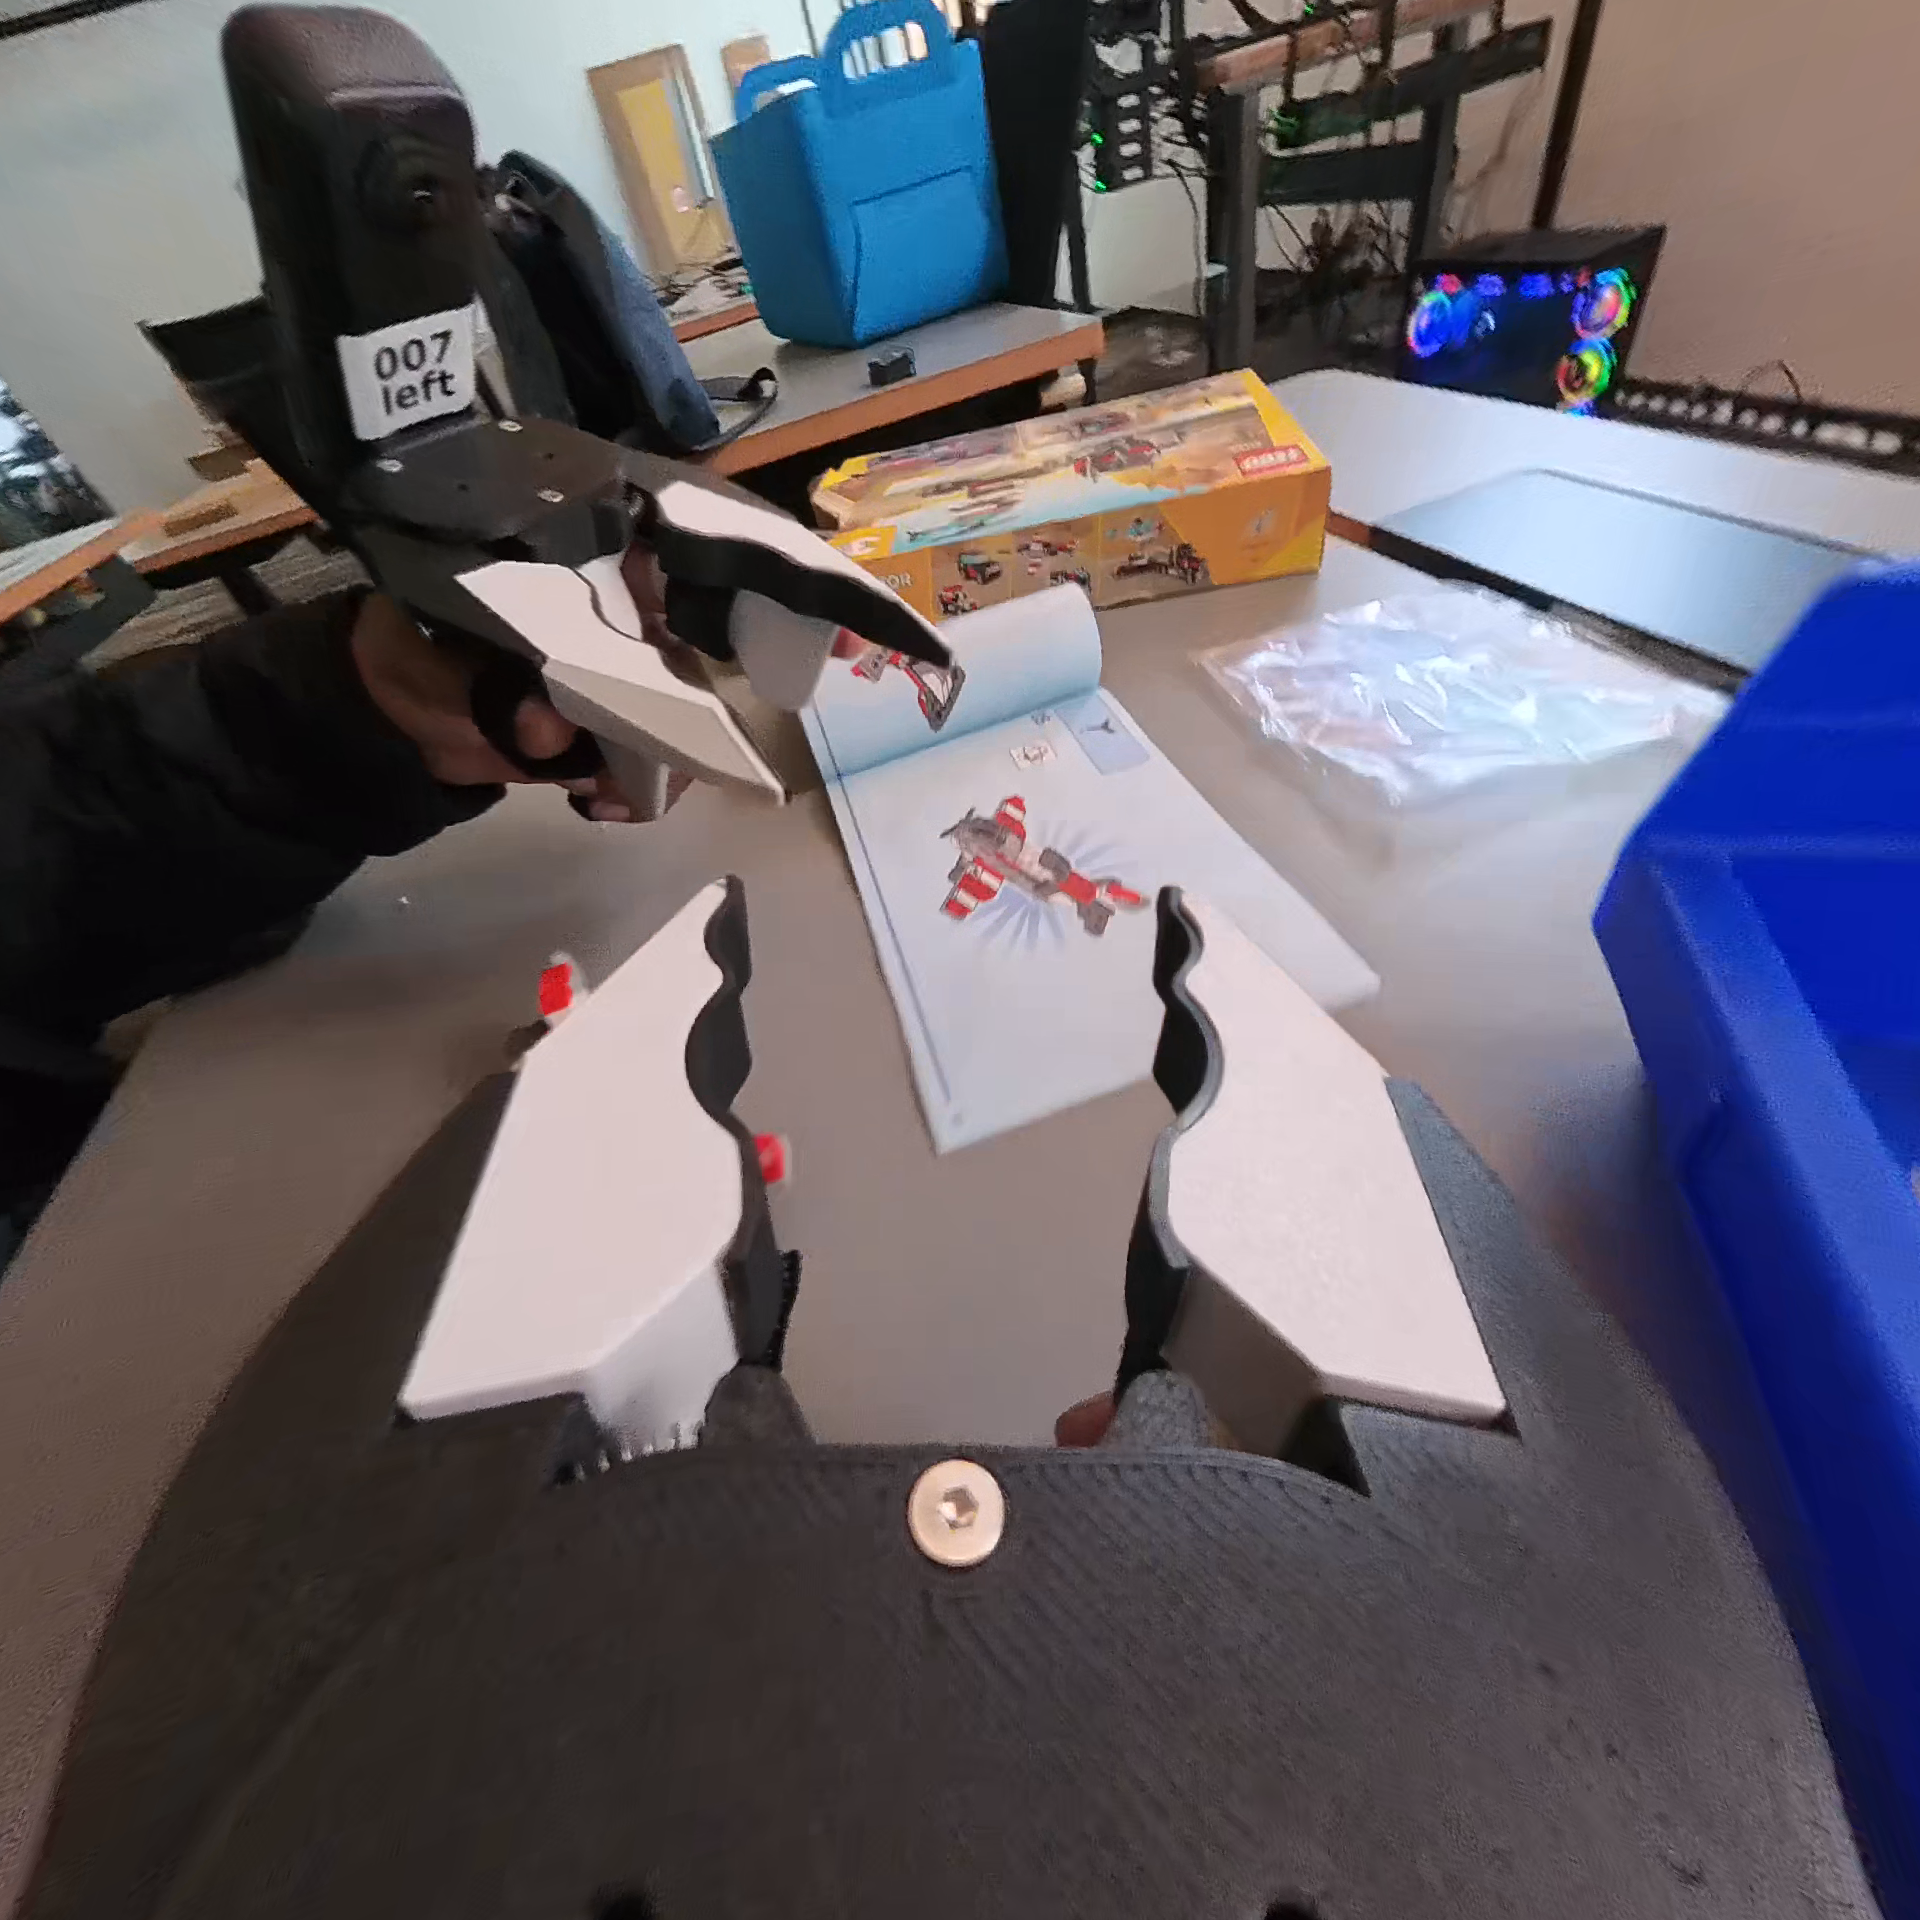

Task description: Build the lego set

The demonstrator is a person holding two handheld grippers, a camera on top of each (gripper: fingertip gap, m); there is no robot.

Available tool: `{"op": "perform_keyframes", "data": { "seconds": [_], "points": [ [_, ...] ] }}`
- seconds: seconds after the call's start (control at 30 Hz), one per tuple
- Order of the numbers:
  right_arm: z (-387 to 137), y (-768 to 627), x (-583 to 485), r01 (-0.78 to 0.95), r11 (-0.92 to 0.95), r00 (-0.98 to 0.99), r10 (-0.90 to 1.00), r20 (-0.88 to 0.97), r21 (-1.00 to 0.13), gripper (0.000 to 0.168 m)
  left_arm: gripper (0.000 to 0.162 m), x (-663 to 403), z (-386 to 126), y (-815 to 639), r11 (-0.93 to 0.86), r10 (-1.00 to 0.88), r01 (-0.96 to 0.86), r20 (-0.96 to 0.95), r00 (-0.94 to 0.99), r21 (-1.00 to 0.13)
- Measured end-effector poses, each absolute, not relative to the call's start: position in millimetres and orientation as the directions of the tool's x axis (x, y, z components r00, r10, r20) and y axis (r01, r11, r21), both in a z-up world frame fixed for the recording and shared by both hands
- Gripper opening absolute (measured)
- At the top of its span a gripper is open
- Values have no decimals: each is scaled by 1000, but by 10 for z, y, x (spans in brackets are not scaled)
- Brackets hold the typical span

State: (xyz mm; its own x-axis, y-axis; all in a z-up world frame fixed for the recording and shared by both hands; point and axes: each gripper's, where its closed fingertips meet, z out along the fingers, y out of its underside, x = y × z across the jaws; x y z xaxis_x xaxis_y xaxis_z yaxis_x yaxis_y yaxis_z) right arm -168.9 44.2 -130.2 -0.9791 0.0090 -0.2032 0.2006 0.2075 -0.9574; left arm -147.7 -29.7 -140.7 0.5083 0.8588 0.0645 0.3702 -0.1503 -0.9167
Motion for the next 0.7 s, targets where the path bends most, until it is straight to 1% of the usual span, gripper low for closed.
{"op": "perform_keyframes", "data": {
  "seconds": [0.07, 0.13, 0.27, 0.4, 0.53, 0.6, 0.7],
  "points": [
    [-1259, 284, -1736, 160, 179, -985, -34, -169, -971, 80, 80, -1560, -1388, -292, -132, 861, 396, 93, 500, -909],
    [-1181, 172, -1783, 132, 131, -988, -64, -142, -982, 80, 85, -1677, -1346, -290, -118, 864, 420, 116, 491, -900],
    [-1093, 136, -1882, 99, 62, -992, -69, -103, -993, 82, 106, -1957, -1248, -243, -120, 853, 421, 124, 508, -899],
    [-978, 269, -1964, 120, -34, -992, -34, -119, -992, 82, 117, -2225, -1397, -179, -196, 836, 465, 101, 539, -863],
    [-970, 422, -1994, 152, -51, -988, 13, -153, -987, 79, 118, -2336, -1651, 4, -261, 797, 538, 136, 588, -801],
    [-926, 495, -2005, 162, -92, -986, 30, -165, -983, 74, 117, -2343, -1802, 95, -299, 783, 566, 142, 606, -768],
    [-919, 487, -2042, 199, -101, -979, 8, -201, -975, 71, 117, -2335, -1974, 169, -354, 772, 578, 120, 625, -735]
  ]
}}
